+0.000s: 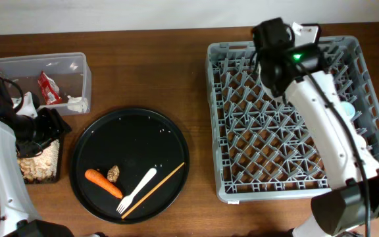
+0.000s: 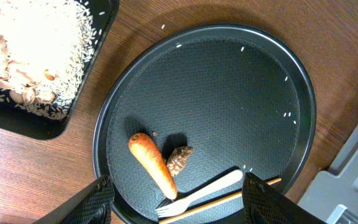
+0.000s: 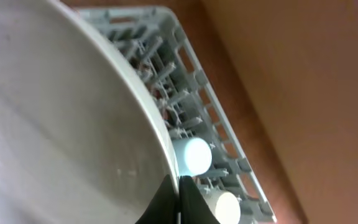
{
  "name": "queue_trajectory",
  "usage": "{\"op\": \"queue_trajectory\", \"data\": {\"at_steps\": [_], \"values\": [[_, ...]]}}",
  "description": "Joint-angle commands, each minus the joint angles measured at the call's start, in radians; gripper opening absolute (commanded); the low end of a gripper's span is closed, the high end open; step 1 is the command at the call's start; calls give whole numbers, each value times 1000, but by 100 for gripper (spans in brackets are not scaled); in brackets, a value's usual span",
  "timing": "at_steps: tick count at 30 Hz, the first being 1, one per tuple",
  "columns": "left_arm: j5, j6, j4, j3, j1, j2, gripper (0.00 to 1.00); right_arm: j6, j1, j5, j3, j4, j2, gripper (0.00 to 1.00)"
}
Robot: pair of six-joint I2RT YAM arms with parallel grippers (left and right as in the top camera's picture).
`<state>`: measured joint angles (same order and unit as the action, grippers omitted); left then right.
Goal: Sort waste into correct bins and load items into the dishwasher rack
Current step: 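Place the white plate upright in the rack's left side with the right gripper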
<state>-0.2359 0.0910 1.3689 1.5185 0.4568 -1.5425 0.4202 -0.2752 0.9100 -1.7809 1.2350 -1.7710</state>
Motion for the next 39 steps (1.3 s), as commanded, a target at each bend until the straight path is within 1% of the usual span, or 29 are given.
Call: {"op": "queue_trajectory", "data": {"at_steps": [1,3,6,9,11,13,14,15,16,17,18,19,20,21,25,27,28,29,30,31,33,35,36,38,39], "values": [[-14,-1,-3,5,2,11,65,34,-21,78,99,-76,-3,4],[-14,-1,-2,5,2,11,65,34,-46,66,166,-151,-3,4],[-14,-1,-3,5,2,11,65,34,-97,54,224,-218,-3,4],[-14,-2,-3,5,2,11,65,34,-160,14,234,-244,-3,4],[-14,-2,-3,5,2,11,65,34,-185,-74,234,-241,-3,5],[-14,-2,-4,4,2,11,65,34,-212,-194,234,-229,-3,13],[-14,-2,-5,5,2,11,65,34,-224,-237,234,-229,-3,13],[-14,-2,-5,5,2,11,65,34,-238,-295,233,-229,-3,18],[-14,-2,-5,5,2,11,65,34,-249,-339,233,-211,-3,34],[-14,-2,-5,5,2,11,65,34,-254,-368,233,-192,-3,43],[-14,-2,-5,5,2,11,65,34,-255,-380,233,-175,-3,49],[-14,-2,-5,5,2,11,65,34,-255,-380,233,-167,-3,52],[-14,-2,-5,5,2,11,66,34,-254,-379,233,-160,-3,60],[-14,-2,-3,5,2,11,65,34,-253,-373,232,-157,-1,62],[-14,-2,-2,4,2,11,65,35,-248,-326,194,-133,38,63],[-14,-2,-2,5,2,11,66,117,-195,-337,146,-82,108,70],[-14,-2,-1,4,2,11,66,116,-145,-381,130,-64,153,71],[-14,-2,0,4,2,11,66,116,-101,-426,126,-51,188,77],[-14,-2,2,4,2,11,66,105,-53,-492,126,-40,223,86],[-14,-2,2,4,2,11,66,3,19,-643,126,-34,261,99],[-14,-2,2,3,-10,11,66,-183,127,-862,126,2,285,99],[-14,-2,1,-10,-55,11,66,-207,215,-892,127,92,283,99],[-10,-20,-3,-39,-109,11,66,-207,251,-892,127,131,283,99],[-10,-29,-3,-76,-173,11,66,-208,271,-908,128,160,283,99],[14,-32,-3,-103,-219,11,66,-226,270,-908,128,173,283,99]]}}
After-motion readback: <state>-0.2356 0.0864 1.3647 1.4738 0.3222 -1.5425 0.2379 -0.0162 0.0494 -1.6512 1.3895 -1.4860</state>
